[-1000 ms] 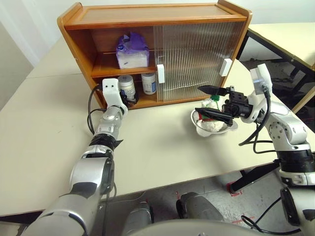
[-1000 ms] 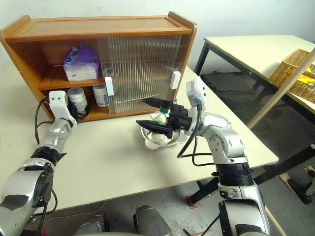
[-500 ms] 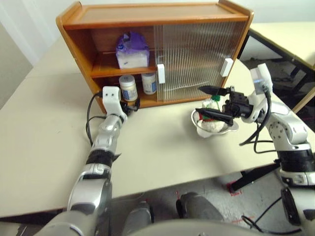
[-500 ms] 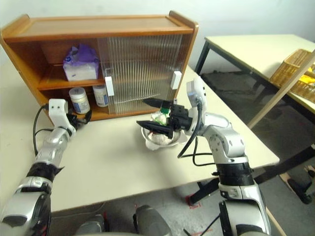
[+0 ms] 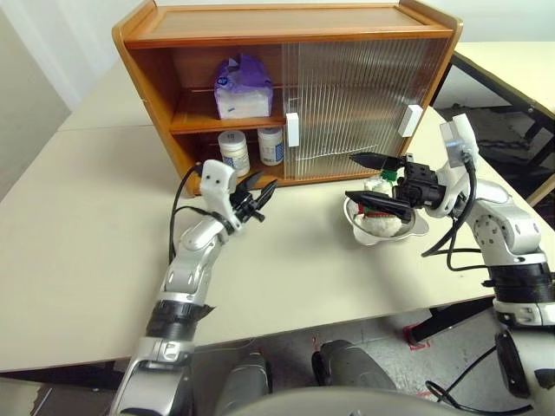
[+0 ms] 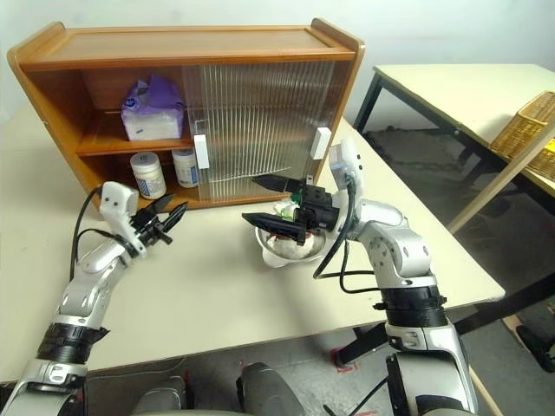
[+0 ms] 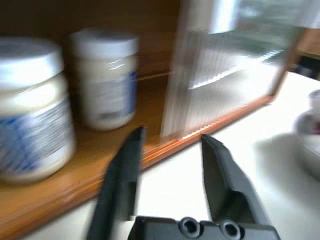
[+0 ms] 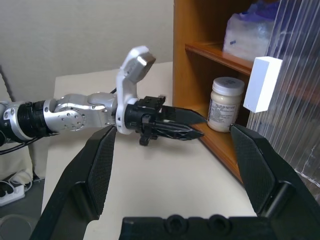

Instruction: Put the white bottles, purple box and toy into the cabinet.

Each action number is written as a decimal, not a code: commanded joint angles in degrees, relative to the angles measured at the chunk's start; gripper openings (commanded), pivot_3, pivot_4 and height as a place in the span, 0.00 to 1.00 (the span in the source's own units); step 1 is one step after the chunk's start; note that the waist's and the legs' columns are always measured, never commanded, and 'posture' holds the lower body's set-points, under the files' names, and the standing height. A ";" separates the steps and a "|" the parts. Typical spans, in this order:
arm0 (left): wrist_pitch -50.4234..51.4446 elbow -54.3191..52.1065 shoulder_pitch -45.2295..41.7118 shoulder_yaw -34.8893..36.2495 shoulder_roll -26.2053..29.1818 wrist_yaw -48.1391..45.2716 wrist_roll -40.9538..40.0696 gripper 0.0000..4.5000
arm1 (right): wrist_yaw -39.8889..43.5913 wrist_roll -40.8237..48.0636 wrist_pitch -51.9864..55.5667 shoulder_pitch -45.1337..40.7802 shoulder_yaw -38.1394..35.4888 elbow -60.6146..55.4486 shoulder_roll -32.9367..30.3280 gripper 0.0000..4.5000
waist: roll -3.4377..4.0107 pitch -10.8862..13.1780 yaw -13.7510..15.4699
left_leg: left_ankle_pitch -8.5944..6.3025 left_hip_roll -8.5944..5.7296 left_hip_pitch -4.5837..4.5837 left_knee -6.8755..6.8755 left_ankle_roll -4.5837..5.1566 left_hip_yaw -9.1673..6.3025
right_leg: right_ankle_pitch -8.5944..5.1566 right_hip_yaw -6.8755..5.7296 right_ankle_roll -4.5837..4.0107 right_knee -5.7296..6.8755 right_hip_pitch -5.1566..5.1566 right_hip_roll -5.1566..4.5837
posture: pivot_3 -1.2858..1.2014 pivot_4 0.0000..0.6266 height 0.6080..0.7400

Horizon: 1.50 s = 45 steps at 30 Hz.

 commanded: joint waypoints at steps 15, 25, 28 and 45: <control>-4.90 18.75 -17.80 -4.42 -6.84 -2.70 3.10 0.01 | 0.14 -0.75 -0.59 -0.80 -0.83 -0.42 -1.64 1.00 | 0.02 -0.02 -0.08 | -0.14 0.18 0.01 0.01 0.27 0.42 | 0.17 0.04 0.63 -0.03 0.04 0.27 | 0.41 0.02 1.00; -7.10 21.98 -22.39 -4.14 -7.58 0.15 5.50 0.01 | 0.25 -1.02 -0.77 -1.10 -0.28 0.04 -1.40 1.00 | 0.02 -0.01 -0.36 | -0.14 0.18 0.03 0.26 0.33 0.38 | 0.09 0.07 0.52 -0.04 0.18 0.31 | 0.41 0.02 1.00; -6.96 21.04 -22.36 -3.93 -7.68 2.43 6.40 0.01 | 0.24 -1.01 -0.72 -1.06 -0.17 -0.09 -1.29 1.00 | 0.02 -0.01 -0.44 | -0.16 0.16 0.05 0.38 0.38 0.39 | 0.04 0.06 0.46 -0.05 0.25 0.32 | 0.41 0.03 1.00; -2.41 11.17 -18.23 -1.46 -5.49 9.39 7.20 0.01 | -0.59 -0.86 -0.97 0.09 -0.24 -0.88 -0.38 1.00 | 0.02 -0.01 -1.55 | -0.16 -0.29 0.09 0.54 0.43 0.30 | 0.05 0.08 0.46 -0.05 0.37 0.29 | 0.41 0.03 1.00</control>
